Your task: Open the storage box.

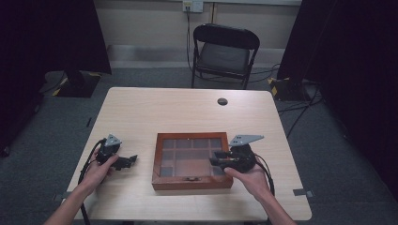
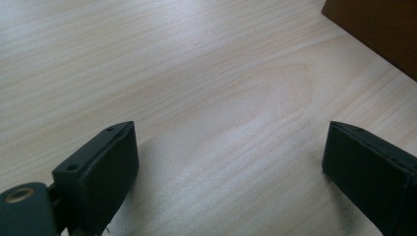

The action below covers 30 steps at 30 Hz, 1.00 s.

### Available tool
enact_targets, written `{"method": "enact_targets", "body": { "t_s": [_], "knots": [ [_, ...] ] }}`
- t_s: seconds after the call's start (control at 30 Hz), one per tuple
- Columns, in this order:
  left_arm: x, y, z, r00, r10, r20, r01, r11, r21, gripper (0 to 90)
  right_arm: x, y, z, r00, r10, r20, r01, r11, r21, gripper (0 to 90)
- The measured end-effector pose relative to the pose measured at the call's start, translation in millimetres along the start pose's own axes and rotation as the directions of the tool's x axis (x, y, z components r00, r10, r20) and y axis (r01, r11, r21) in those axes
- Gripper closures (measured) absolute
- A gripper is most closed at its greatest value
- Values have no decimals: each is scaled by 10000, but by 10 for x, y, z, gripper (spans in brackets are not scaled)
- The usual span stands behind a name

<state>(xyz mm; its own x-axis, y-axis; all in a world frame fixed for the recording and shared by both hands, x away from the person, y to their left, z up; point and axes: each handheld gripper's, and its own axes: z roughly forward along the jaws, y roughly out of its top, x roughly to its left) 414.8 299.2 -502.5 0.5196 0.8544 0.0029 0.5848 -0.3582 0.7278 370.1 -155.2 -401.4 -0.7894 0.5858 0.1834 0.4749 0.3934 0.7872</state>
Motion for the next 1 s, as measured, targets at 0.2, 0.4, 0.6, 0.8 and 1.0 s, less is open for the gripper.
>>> {"method": "enact_targets", "body": {
  "t_s": [0.2,0.4,0.6,0.8,1.0],
  "knots": [
    [0,0,0,10000,1,2,-1,10000,2,63,127,84,141,9989,-308,-354,315,9993,197,640],
    [0,0,0,10000,3,3,-3,10000,3,63,285,123,348,9903,-658,-1223,709,9968,372,716],
    [-1,0,1,10000,-20,3,20,10000,-14,63,364,54,444,9813,-901,-1703,1038,9919,736,761],
    [-2,0,1,10000,-34,1,34,10000,-18,63,407,-33,552,9727,-1042,-2073,1300,9848,1150,787],
    [1,0,0,10000,2,4,-2,10000,1,63,419,-62,596,9714,-1170,-2065,1441,9821,1214,799]
  ]
}}
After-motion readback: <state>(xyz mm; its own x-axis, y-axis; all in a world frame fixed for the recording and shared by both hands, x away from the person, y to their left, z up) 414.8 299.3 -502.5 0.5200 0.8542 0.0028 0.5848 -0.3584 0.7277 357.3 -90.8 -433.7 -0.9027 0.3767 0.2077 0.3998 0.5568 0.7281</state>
